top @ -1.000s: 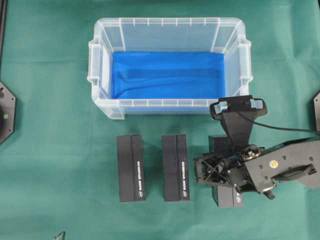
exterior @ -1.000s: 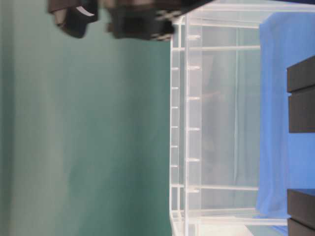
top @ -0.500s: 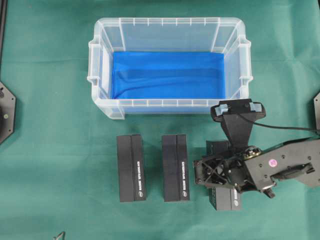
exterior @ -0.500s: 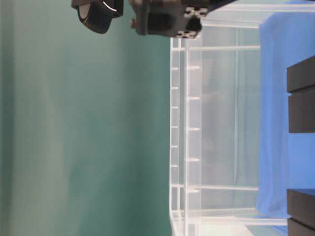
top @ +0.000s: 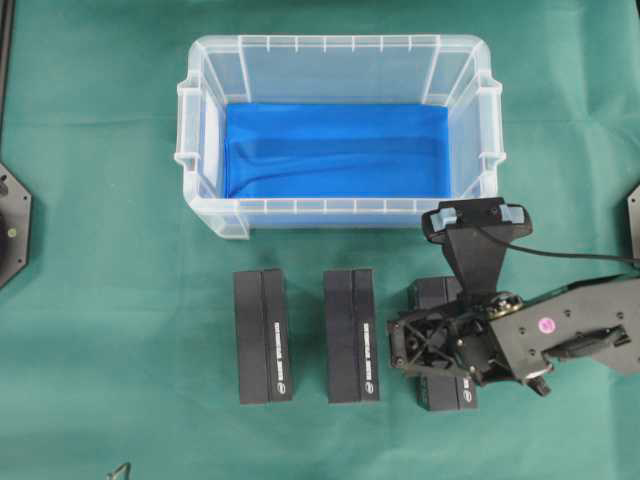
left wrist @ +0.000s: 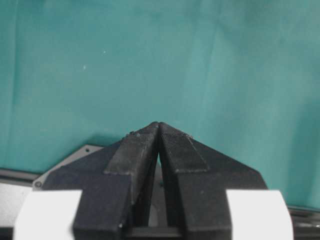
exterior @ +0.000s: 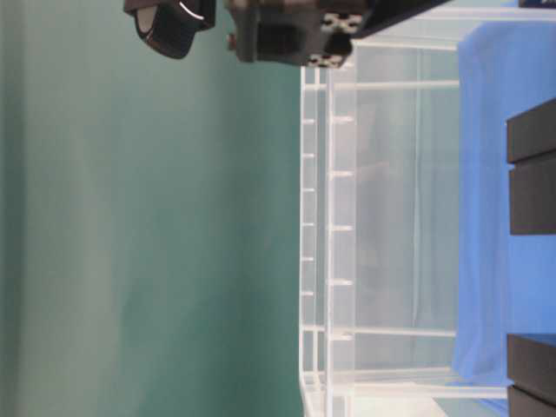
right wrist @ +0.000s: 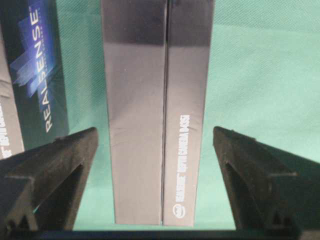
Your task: Take the box out of the case with the right arm.
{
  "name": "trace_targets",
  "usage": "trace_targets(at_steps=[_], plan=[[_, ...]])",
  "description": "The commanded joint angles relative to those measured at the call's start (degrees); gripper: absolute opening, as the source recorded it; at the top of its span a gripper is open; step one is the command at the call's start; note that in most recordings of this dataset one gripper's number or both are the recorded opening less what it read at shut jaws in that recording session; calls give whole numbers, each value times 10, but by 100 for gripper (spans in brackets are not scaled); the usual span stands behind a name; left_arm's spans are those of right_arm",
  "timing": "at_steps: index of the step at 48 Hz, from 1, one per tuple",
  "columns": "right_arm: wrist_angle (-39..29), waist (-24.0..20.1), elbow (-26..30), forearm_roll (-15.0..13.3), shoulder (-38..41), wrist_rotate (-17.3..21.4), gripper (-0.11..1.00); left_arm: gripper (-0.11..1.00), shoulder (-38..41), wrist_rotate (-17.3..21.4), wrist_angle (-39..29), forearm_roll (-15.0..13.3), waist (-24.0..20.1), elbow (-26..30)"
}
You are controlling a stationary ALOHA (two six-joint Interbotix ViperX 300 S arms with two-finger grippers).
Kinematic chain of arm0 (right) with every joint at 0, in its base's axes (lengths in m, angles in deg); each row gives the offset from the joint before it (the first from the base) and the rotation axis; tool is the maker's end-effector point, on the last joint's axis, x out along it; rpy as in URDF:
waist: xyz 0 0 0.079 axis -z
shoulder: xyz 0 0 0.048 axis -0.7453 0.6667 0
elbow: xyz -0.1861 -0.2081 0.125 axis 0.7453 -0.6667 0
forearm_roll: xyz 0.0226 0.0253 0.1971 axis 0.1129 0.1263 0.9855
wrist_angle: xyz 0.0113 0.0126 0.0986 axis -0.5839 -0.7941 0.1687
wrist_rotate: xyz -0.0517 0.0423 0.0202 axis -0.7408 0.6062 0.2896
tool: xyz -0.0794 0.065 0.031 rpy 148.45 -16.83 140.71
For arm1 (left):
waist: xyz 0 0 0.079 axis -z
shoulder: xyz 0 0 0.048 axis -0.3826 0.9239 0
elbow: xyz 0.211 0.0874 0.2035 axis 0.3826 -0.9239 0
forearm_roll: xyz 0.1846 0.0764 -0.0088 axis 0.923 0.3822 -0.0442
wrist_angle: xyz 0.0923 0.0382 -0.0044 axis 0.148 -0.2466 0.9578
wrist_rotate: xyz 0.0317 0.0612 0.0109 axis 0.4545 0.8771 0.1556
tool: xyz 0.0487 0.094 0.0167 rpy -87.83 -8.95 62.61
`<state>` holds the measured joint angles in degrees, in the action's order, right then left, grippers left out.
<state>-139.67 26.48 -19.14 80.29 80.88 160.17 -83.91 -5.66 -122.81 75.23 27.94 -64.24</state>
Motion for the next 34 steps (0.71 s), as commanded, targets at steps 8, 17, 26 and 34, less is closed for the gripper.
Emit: trace_targets(at_steps=[8,17,26,34], plan=[[1,4,11,0,-14,0,88,2,3,1,2,2,-2,11],[-11,7,30,-1,-18,-4,88,2,3,1,2,2,-1,11],[-100,14,82,-10,-35,-8,87,2,4,1,2,2,-2,11],[-198,16,146,-27,-44,-18,87,2,4,1,2,2,-1,11]])
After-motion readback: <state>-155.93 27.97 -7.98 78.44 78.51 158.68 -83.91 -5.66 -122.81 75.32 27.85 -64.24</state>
